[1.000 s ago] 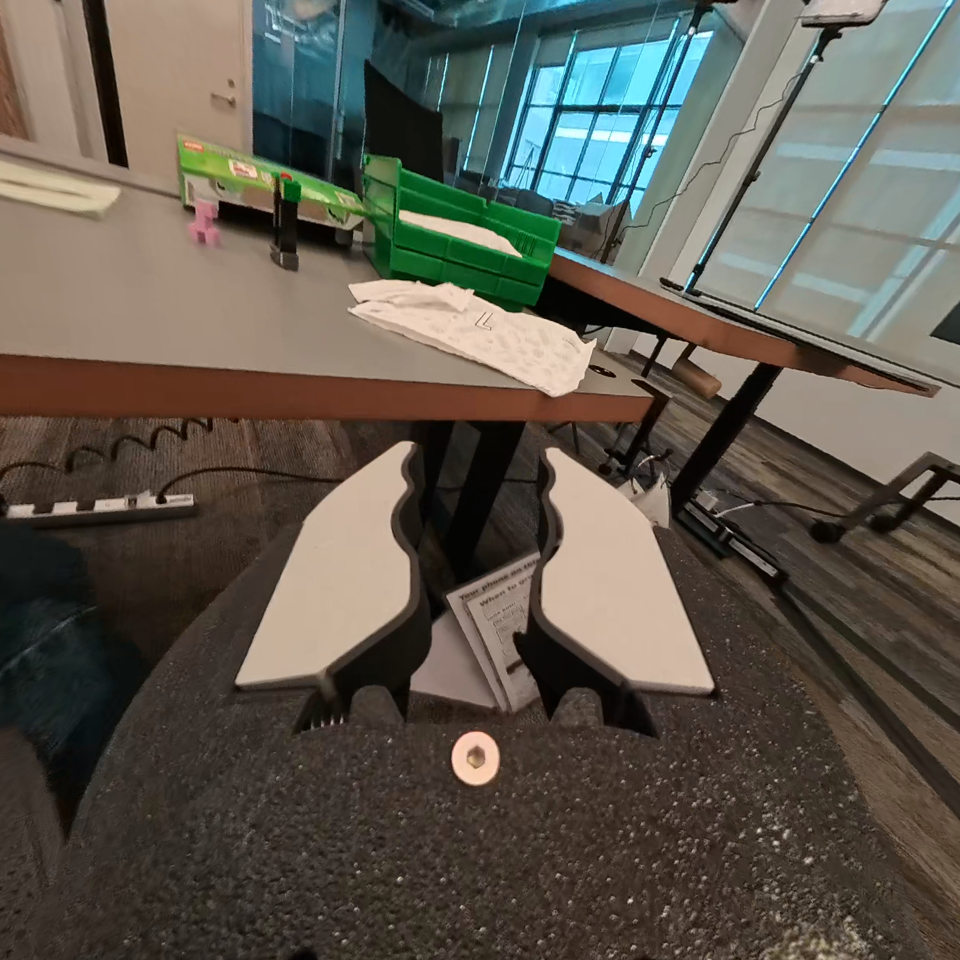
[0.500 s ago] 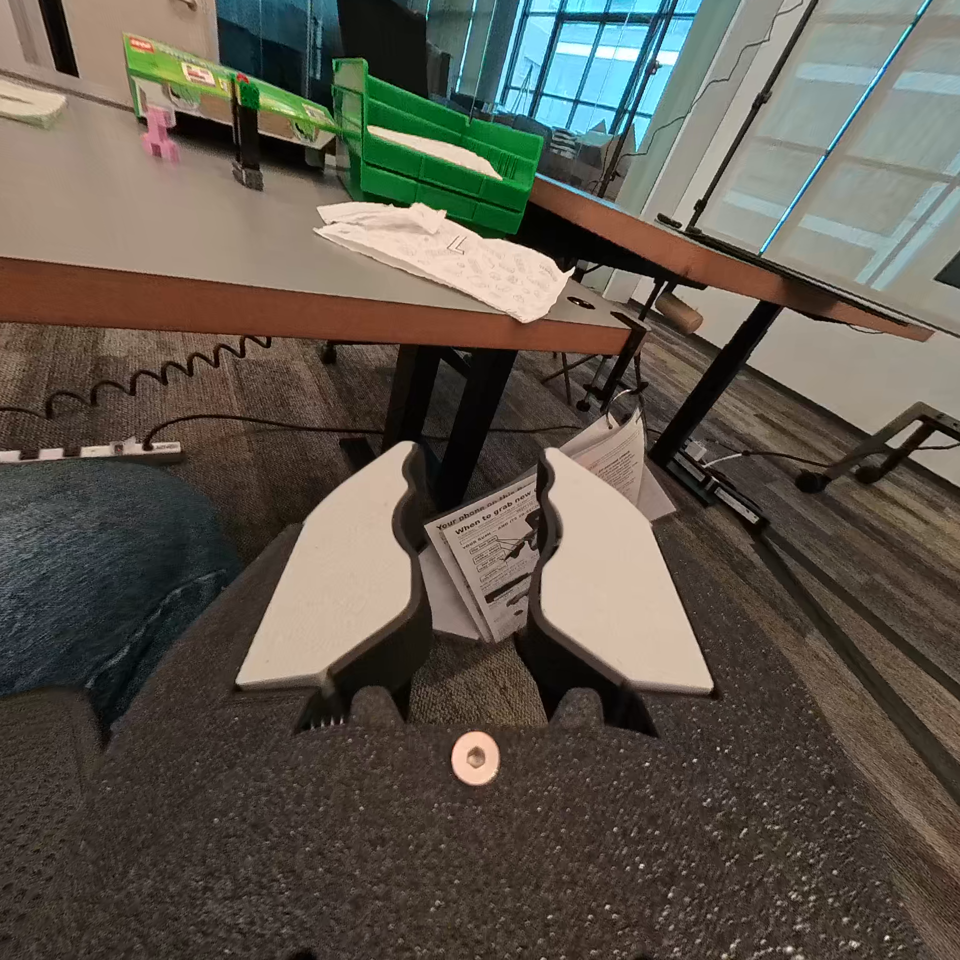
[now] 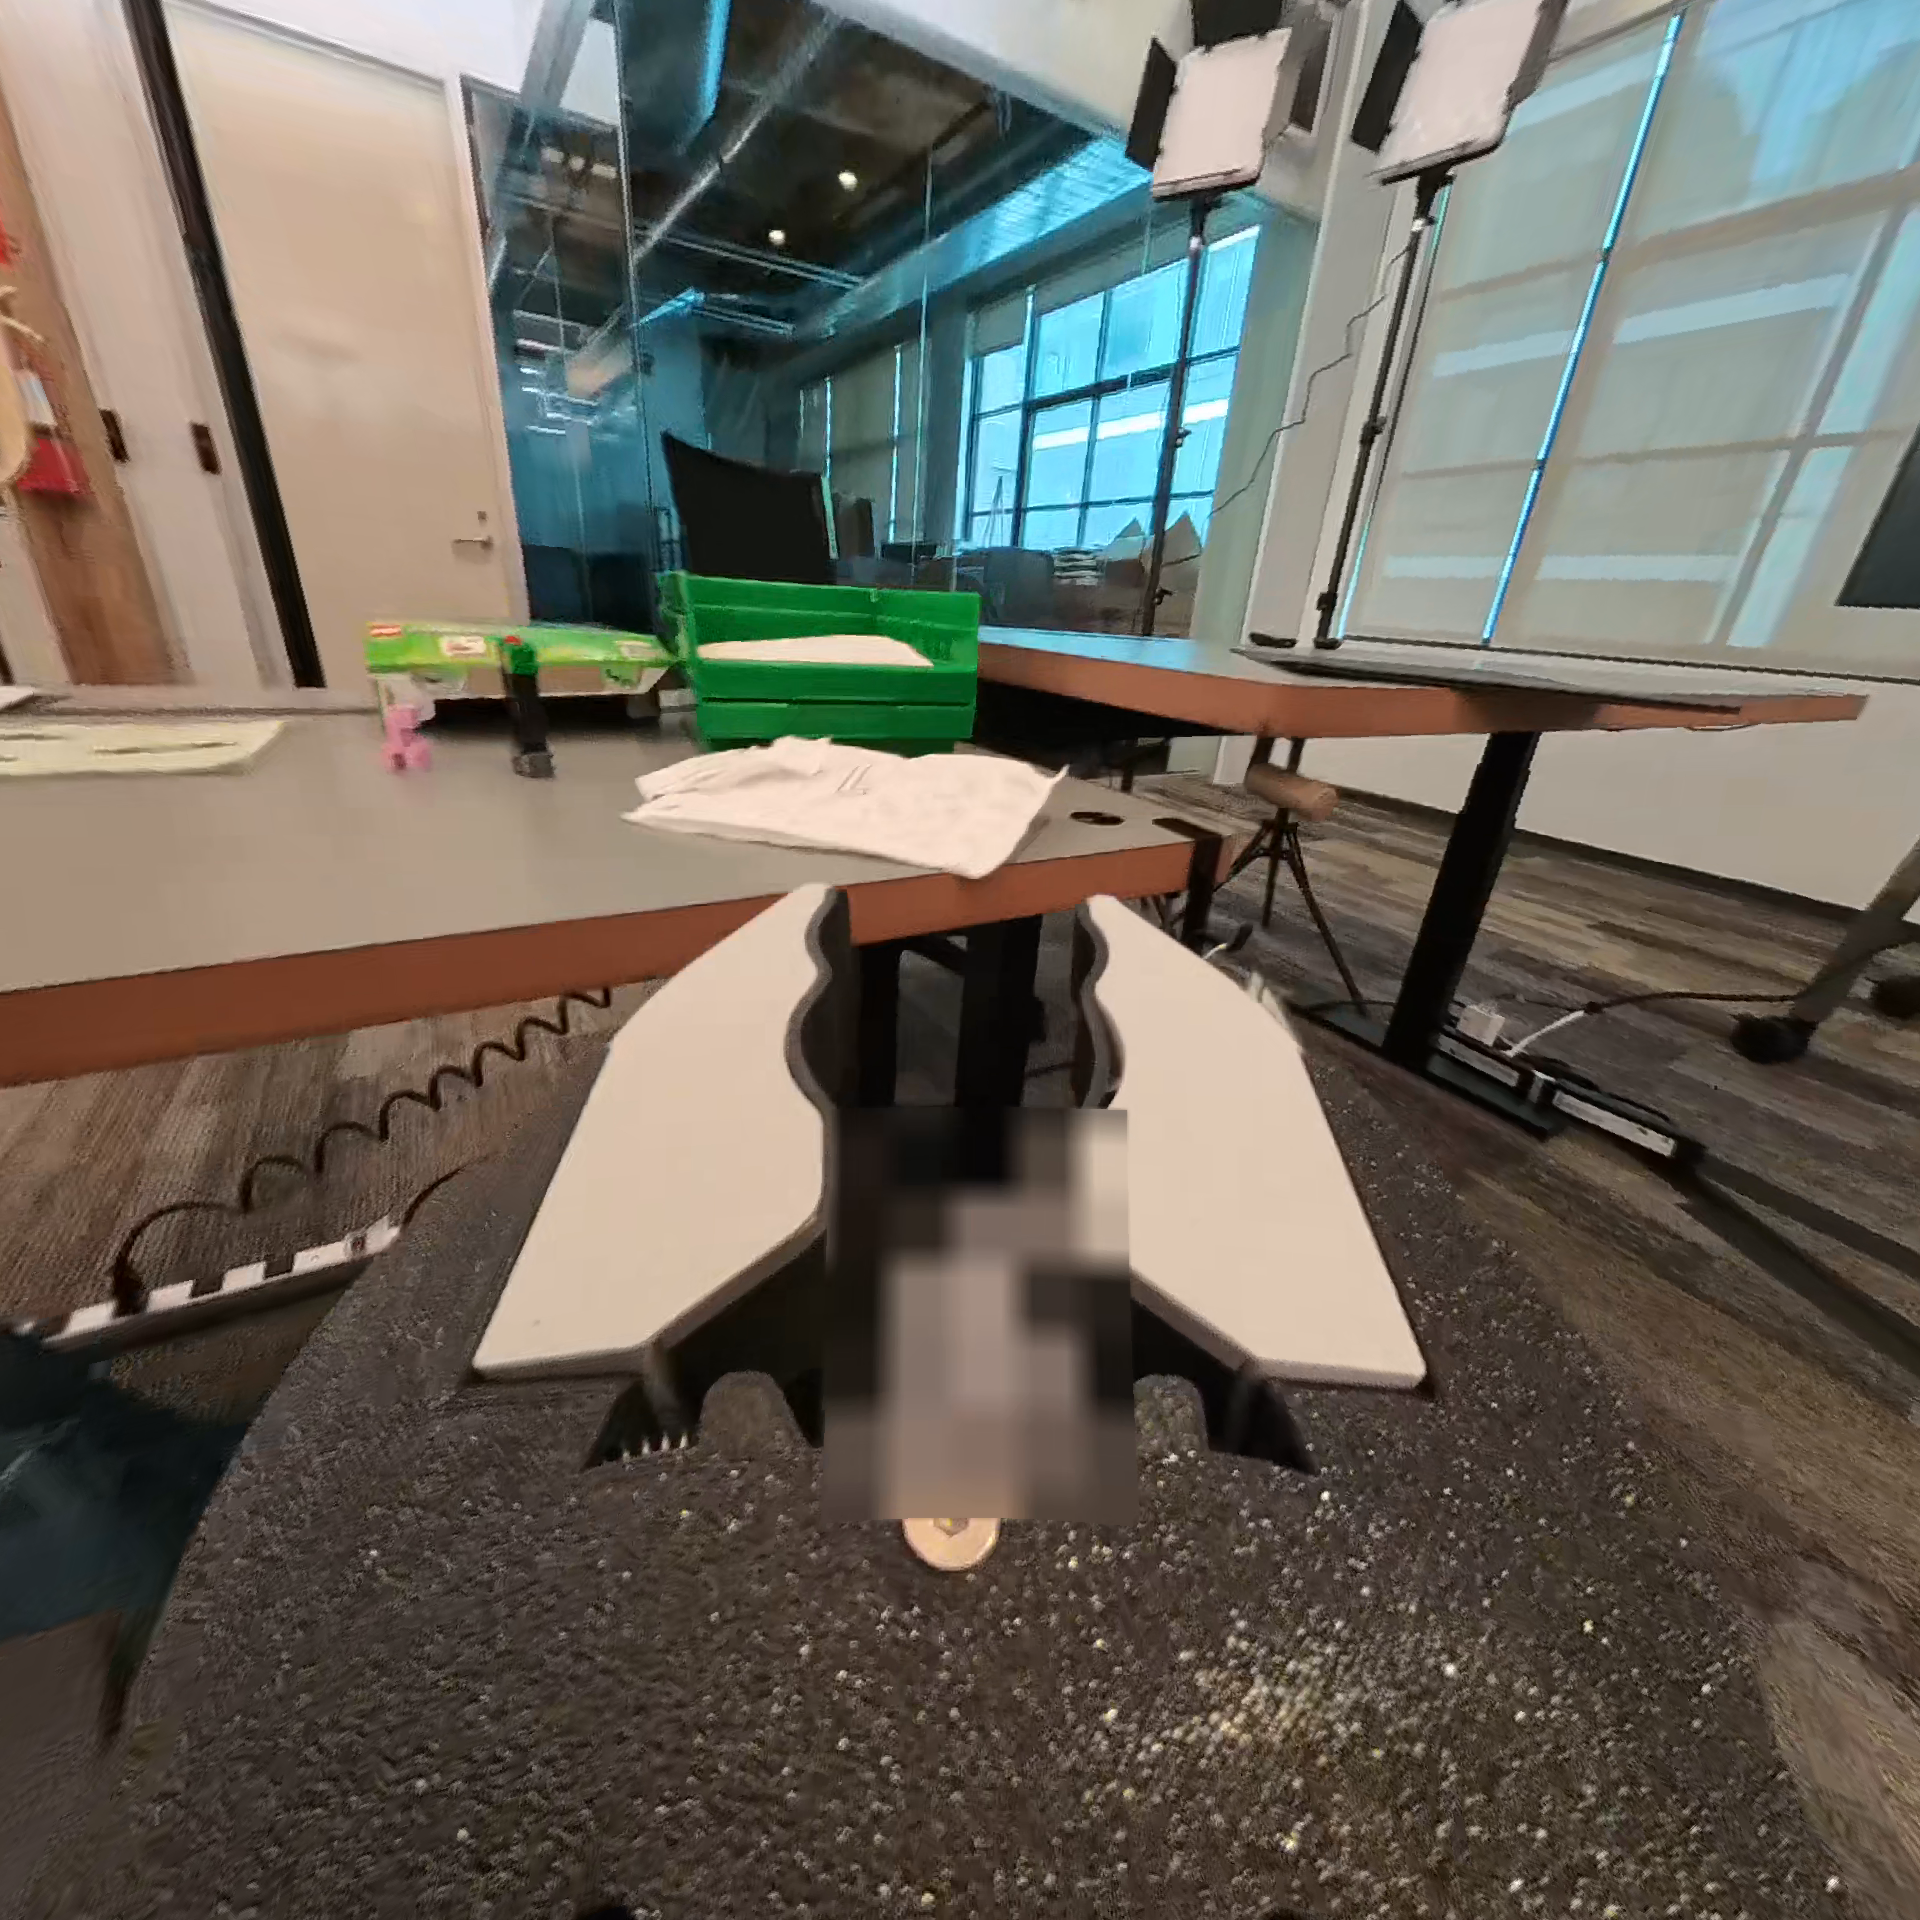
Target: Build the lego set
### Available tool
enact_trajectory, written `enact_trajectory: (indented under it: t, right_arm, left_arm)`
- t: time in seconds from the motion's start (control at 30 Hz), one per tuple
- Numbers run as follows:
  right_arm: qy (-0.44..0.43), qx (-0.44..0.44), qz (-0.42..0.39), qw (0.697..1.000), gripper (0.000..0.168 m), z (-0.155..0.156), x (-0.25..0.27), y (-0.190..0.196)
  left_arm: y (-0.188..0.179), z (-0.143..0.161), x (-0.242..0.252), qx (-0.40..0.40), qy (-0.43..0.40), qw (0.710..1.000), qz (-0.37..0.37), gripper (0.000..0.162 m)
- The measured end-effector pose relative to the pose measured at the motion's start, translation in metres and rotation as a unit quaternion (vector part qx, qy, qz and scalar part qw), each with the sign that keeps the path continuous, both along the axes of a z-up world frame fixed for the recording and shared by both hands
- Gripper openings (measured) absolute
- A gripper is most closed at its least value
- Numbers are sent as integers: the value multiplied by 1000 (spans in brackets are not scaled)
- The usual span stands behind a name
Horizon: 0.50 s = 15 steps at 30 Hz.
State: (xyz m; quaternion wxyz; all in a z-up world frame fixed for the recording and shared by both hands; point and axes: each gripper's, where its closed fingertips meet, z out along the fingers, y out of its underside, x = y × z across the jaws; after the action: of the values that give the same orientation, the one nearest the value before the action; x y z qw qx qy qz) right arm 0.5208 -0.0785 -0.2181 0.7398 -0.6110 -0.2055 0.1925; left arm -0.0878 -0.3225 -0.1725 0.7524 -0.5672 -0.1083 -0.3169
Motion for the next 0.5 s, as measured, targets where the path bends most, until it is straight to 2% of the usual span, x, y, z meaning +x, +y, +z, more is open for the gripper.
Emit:
enact_trajectory:
  t: [0.23, 0.4, 0.5]
  right_arm:
    - [26, 21, -16, 999, 40, 5, 17, 63]
    - [95, -20, 4, 995, 38, -4, 5, 89]
    - [71, -47, -13, 996, 38, -18, 1, 108]
  left_arm:
    - [6, -6, 1, -30, 17, 999, 25, 6]
    - [3, -5, -4, -21, 9, 999, 48, 5]
    - [6, -8, -5, -34, 10, 998, 53, 6]
